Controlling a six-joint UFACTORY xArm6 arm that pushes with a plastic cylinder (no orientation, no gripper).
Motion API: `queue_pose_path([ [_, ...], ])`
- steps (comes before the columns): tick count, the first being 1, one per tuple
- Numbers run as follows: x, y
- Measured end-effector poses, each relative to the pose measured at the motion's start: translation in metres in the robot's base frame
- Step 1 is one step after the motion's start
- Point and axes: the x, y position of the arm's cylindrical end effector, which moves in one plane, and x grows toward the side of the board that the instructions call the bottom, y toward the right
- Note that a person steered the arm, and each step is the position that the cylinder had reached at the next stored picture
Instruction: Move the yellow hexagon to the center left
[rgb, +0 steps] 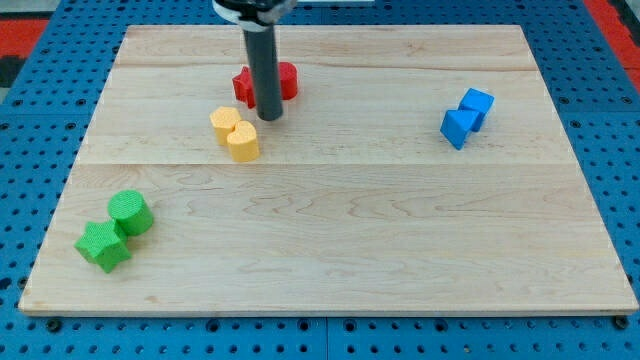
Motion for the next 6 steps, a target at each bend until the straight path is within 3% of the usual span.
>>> queue_pose_path([
  [1, 0.044, 0.005],
  [5, -0.041, -0.159],
  [6, -0.031, -0.128],
])
